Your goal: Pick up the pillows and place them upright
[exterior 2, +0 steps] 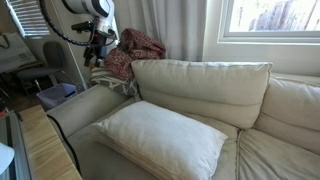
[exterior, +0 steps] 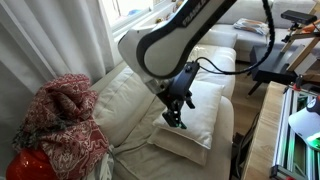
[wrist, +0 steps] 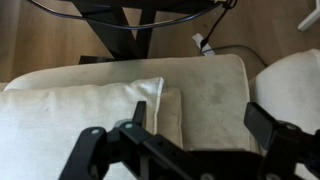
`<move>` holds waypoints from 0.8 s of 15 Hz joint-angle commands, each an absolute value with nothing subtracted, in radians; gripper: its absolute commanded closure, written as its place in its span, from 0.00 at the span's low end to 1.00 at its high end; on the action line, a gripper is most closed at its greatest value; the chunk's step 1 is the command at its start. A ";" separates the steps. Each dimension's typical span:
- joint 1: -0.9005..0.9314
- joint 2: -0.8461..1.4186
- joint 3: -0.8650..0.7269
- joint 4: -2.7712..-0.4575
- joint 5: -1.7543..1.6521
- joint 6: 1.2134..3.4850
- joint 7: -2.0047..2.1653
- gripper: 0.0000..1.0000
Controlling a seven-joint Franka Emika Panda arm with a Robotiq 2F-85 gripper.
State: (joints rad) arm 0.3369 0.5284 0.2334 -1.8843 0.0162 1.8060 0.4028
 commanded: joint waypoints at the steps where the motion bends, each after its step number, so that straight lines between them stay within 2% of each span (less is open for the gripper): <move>1: 0.440 0.780 0.195 -1.684 -0.067 1.705 0.419 0.00; 6: 0.508 0.931 0.114 -1.608 -0.127 1.843 0.492 0.00; 12: 0.498 0.928 0.117 -1.611 -0.106 1.837 0.469 0.00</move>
